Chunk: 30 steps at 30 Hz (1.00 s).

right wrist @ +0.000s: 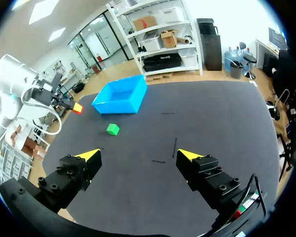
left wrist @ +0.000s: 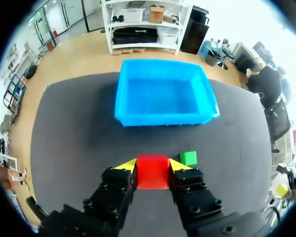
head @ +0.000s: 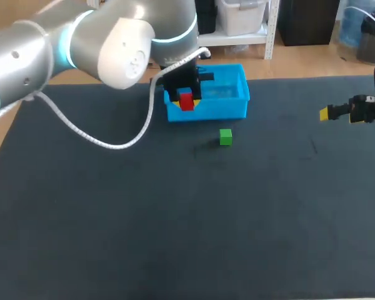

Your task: Use the left arm to pick the red cube and place it into the blue plastic box first, then use the right arm to grasp the green cube and put it into the same blue plastic box after the first action is fully finished.

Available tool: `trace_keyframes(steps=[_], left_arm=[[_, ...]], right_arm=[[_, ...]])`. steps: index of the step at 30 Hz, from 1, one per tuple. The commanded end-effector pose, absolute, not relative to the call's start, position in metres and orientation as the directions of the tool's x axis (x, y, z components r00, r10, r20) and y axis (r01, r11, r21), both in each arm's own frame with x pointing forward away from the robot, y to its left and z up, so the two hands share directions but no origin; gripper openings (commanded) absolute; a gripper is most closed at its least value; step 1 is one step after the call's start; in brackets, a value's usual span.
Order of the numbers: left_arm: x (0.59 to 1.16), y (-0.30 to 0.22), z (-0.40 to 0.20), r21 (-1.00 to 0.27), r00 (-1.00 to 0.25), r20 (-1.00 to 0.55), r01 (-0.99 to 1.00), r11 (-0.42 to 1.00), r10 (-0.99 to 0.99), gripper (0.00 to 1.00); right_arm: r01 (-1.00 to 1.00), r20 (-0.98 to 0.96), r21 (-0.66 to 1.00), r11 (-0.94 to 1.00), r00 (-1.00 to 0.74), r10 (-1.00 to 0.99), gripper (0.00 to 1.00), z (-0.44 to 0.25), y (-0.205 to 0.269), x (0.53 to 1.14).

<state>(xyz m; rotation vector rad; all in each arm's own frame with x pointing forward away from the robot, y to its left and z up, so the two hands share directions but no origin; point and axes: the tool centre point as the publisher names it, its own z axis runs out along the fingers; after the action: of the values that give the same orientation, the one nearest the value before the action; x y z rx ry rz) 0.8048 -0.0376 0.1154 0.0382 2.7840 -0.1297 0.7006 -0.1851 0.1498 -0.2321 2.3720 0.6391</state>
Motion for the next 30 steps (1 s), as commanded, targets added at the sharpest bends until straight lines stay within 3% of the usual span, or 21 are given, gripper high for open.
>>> trace_keyframes(steps=[1,15,30], left_arm=[[0.787,-0.027,0.116,-0.115,-0.922,-0.387,0.066,0.991,0.016,0.0],[0.785,-0.031,0.114,-0.149,-0.91,-0.413,0.101,0.984,0.031,0.0],[0.833,-0.057,0.123,-0.182,-0.904,-0.424,0.146,0.972,0.056,0.0]], right_arm=[[-0.323,-0.643,0.384,0.865,-0.766,0.0,1.0,0.15,-0.185,0.701],[-0.323,-0.643,0.384,0.865,-0.766,0.0,1.0,0.15,-0.185,0.701],[-0.323,-0.643,0.384,0.865,-0.766,0.0,1.0,0.15,-0.185,0.701]])
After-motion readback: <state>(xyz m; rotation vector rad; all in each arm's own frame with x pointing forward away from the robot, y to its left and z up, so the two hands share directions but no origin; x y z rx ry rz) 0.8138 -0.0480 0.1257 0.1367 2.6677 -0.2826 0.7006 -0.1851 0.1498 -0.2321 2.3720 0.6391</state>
